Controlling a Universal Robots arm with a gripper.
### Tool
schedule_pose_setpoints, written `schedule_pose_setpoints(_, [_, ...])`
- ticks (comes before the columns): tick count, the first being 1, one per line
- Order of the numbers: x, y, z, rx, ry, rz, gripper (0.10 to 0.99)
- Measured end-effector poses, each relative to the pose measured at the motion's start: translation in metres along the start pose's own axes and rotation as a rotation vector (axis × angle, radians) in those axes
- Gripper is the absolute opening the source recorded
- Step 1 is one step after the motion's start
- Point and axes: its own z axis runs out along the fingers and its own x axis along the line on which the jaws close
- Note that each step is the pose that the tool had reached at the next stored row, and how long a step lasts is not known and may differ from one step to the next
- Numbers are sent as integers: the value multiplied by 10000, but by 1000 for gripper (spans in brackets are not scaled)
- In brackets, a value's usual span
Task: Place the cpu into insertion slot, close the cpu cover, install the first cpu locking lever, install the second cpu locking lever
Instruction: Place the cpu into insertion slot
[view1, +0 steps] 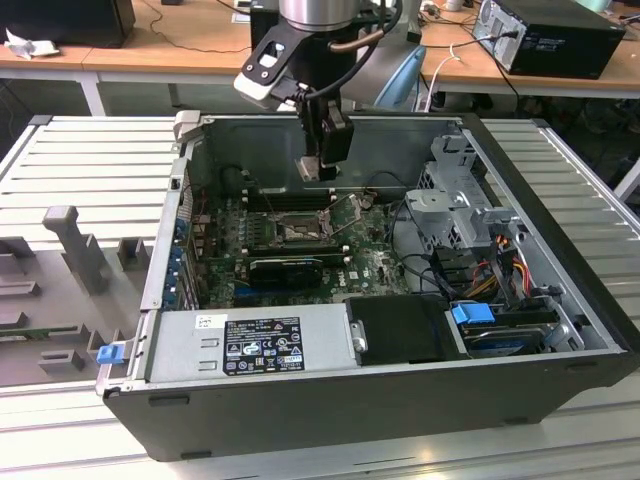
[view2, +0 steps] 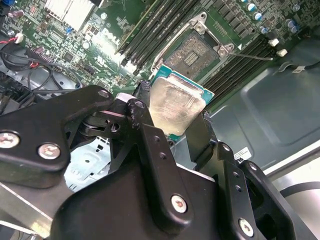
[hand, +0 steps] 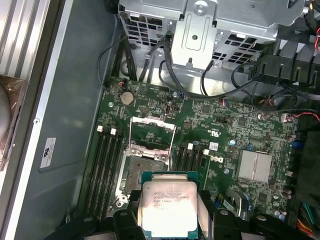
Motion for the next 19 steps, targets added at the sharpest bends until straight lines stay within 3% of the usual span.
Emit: schedule_pose_setpoints(19, [-2,-9,101,0,0,1,529])
